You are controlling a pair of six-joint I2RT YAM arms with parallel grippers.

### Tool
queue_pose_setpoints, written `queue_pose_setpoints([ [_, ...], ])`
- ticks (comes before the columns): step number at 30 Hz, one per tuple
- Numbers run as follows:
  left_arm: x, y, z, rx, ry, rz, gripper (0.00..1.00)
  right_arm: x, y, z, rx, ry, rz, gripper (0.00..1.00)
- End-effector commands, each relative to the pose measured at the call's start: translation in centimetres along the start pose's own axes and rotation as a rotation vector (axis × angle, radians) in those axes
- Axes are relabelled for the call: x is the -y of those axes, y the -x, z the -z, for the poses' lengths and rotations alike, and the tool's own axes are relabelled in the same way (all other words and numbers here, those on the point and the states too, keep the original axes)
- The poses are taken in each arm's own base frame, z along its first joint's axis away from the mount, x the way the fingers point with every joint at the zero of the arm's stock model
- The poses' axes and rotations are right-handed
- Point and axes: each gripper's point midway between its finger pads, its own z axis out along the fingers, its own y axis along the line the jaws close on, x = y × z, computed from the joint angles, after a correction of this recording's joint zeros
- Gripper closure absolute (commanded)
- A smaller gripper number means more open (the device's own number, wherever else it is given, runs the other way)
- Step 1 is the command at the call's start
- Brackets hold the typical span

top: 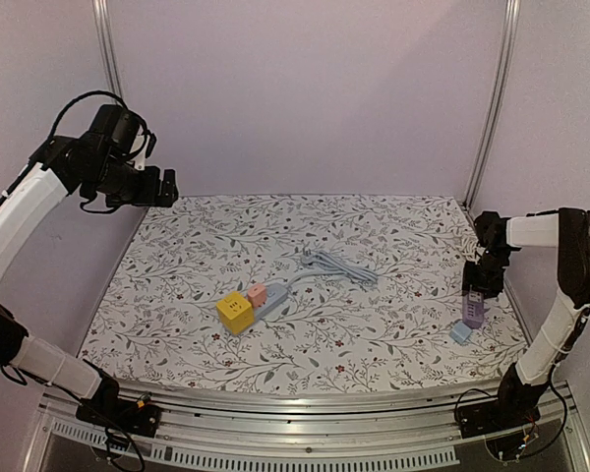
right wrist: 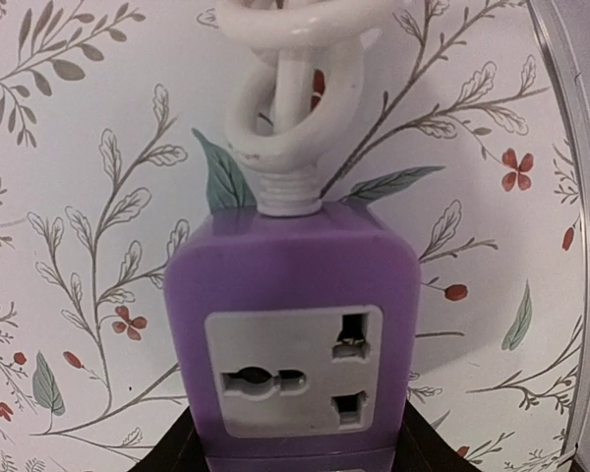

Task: Insert the plug

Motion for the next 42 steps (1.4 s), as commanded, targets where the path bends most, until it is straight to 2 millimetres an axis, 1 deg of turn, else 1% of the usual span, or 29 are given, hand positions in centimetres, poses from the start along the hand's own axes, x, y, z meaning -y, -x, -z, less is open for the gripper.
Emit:
queue_pose_setpoints([
  [1, -0.6, -0.2, -0.1, -0.012, 0.015, -0.005, 0.01, 0.2, -0.2, -0.4, -0.007, -0.006, 0.008, 0.7],
  [4, -0.5, -0.2, -0.2, -0.011, 0.011, -0.003, 0.01, 0.2, -0.1, 0.2, 0.003, -0.004, 0.012, 0.83],
  [7, -0.3, -0.1, -0.2, -0.011, 0.004, -0.002, 0.01, 0.4, 0.6, 1.1, 0.021, -0.015, 0.012, 0.97],
  [8, -0.3, -0.1, -0.1, -0.01, 0.002, 0.0, 0.0, 0.5, 0.9, 1.5, 0.028, -0.022, 0.012, 1.0],
  [12, -0.2, 0.1, -0.1, -0.006, -0.004, 0.004, 0.01, 0.3, 2.3, 3.3, 0.055, -0.017, 0.007, 1.0],
  [15, -0.2, 0.1, 0.1, -0.003, -0.006, 0.004, 0.01, 0.1, 3.5, 5.0, 0.084, -0.01, 0.004, 1.0],
  [19, -0.3, 0.0, 0.3, 0.0, -0.006, 0.006, 0.01, -0.1, 4.3, 7.1, 0.103, 0.007, 0.0, 1.0],
  [22, -0.4, -0.1, 0.4, 0.002, -0.008, 0.007, 0.0, -0.9, 4.7, 8.9, 0.114, 0.063, -0.006, 1.0],
  [25, -0.4, -0.1, 0.6, 0.005, -0.008, 0.009, 0.0, -2.8, 4.6, 10.6, 0.118, 0.164, -0.015, 1.0],
  [27, -0.5, -0.2, 0.8, 0.005, -0.009, 0.014, 0.0, -4.1, 4.2, 11.4, 0.111, 0.223, -0.02, 1.0],
  [28, -0.5, -0.2, 0.9, 0.005, -0.01, 0.019, 0.0, -5.5, 3.6, 11.8, 0.106, 0.251, 0.003, 1.0],
  [31, -0.5, -0.6, 1.3, 0.006, -0.023, 0.035, 0.0, -8.0, 2.0, 12.2, 0.072, 0.304, 0.025, 1.0],
  [34, -0.9, -1.5, 1.6, 0.011, -0.018, 0.06, 0.01, -10.6, 0.2, 12.3, 0.041, 0.332, 0.066, 1.0],
  [38, -1.4, -2.8, 1.9, 0.013, -0.018, 0.059, 0.01, -13.5, -2.6, 12.1, -0.011, 0.33, 0.116, 1.0],
  [42, -1.0, -3.7, 1.4, 0.007, -0.041, 0.078, 0.01, -16.1, -5.7, 11.9, -0.057, 0.325, 0.14, 1.0],
])
